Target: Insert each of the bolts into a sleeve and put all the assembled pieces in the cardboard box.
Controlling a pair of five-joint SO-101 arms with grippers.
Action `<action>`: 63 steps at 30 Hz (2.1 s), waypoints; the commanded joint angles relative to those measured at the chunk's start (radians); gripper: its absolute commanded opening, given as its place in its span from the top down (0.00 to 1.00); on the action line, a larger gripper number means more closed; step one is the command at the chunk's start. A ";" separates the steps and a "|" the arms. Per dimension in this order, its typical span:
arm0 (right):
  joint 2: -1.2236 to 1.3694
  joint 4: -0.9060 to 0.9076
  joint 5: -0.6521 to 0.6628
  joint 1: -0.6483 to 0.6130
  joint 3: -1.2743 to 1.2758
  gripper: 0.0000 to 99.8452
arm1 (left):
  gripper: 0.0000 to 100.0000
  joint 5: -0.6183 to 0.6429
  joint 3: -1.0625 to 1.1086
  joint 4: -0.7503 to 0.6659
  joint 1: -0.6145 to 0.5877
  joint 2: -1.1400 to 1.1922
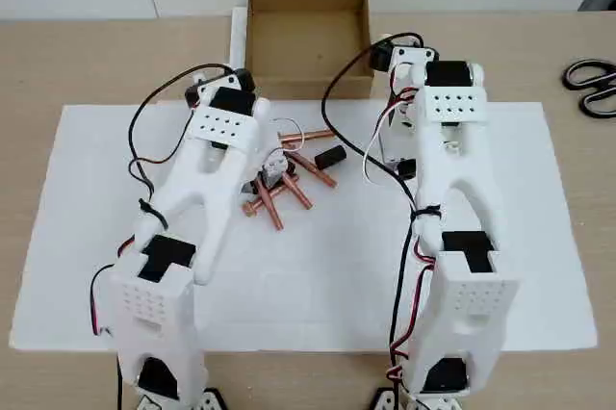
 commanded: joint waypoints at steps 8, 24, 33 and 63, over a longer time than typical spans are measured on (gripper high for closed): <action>-0.013 -0.016 0.011 0.004 -0.011 1.00 | 0.91 0.006 -0.048 -0.008 0.000 0.120; -0.013 -0.016 0.011 0.004 -0.011 1.00 | 0.99 -0.031 -0.091 0.031 0.046 0.129; -0.013 -0.016 0.011 0.002 -0.011 1.00 | 0.99 -0.092 -0.101 0.031 0.044 0.120; -0.008 -0.016 0.008 -0.012 -0.011 1.00 | 0.99 -0.295 -0.300 0.222 -0.057 -0.054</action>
